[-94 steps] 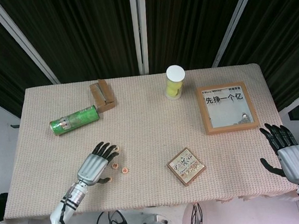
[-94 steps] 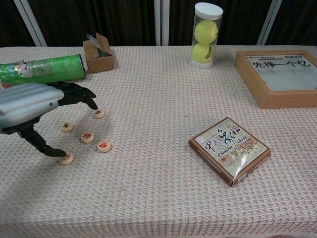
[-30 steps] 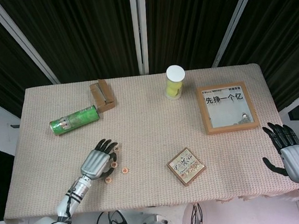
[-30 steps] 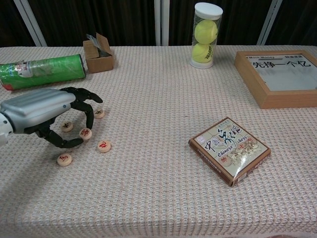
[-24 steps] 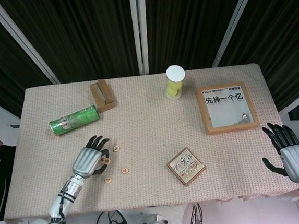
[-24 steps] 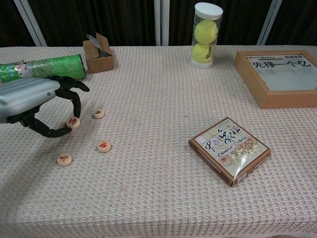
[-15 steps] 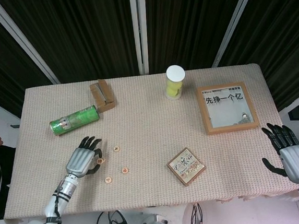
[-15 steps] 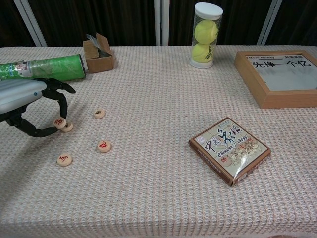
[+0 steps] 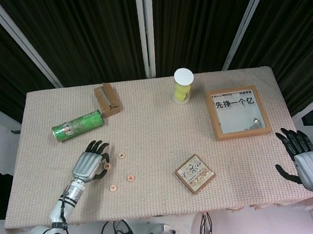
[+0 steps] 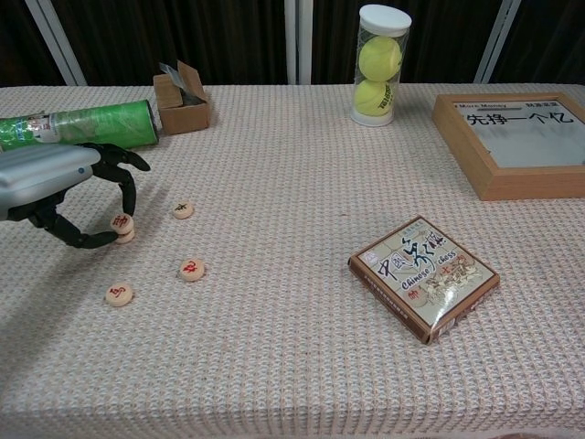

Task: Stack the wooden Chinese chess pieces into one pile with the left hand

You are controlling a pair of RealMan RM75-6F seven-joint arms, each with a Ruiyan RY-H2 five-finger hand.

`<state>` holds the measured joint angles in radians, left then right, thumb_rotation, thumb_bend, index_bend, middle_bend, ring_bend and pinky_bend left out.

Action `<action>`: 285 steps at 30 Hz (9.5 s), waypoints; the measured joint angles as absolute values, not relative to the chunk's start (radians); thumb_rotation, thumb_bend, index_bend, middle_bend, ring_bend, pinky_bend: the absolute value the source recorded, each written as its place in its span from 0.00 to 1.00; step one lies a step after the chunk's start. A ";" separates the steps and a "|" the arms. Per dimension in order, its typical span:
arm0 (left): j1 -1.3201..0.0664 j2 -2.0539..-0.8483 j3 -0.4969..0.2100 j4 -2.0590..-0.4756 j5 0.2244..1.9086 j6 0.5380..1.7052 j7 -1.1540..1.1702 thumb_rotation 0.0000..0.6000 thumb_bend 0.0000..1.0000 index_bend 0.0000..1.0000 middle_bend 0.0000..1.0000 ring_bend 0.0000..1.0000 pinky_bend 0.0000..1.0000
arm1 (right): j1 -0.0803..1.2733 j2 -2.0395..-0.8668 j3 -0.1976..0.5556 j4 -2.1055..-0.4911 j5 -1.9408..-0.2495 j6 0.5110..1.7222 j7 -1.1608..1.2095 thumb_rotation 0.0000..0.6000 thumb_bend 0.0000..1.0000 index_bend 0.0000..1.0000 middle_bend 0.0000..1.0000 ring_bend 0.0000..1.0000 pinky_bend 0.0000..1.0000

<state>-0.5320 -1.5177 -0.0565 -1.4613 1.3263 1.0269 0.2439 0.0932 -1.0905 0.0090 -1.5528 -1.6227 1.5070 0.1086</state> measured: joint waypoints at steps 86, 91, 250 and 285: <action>-0.532 -1.641 -0.011 -1.557 1.418 1.068 0.362 1.00 0.28 0.36 0.09 0.00 0.02 | 0.082 -1.072 0.020 -1.544 -1.612 1.528 0.155 1.00 0.25 0.00 0.00 0.00 0.00; -0.541 -1.652 -0.026 -1.541 1.384 1.055 0.396 1.00 0.28 0.36 0.09 0.00 0.02 | 0.081 -1.069 0.020 -1.541 -1.615 1.531 0.166 1.00 0.25 0.00 0.00 0.00 0.00; -0.402 -1.542 0.098 -1.548 1.541 1.188 0.404 1.00 0.28 0.41 0.12 0.00 0.00 | 0.079 -1.063 0.023 -1.544 -1.608 1.523 0.175 1.00 0.25 0.00 0.00 0.00 0.00; -0.401 -1.555 0.075 -1.523 1.541 1.154 0.355 1.00 0.28 0.48 0.12 0.00 0.00 | 0.078 -1.063 0.023 -1.544 -1.610 1.525 0.174 1.00 0.25 0.00 0.00 0.00 0.00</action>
<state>-0.4013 -1.5551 0.0754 -1.5232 1.5409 1.1538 0.3554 0.0782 -1.0633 0.0229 -1.5441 -1.6095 1.5249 0.1740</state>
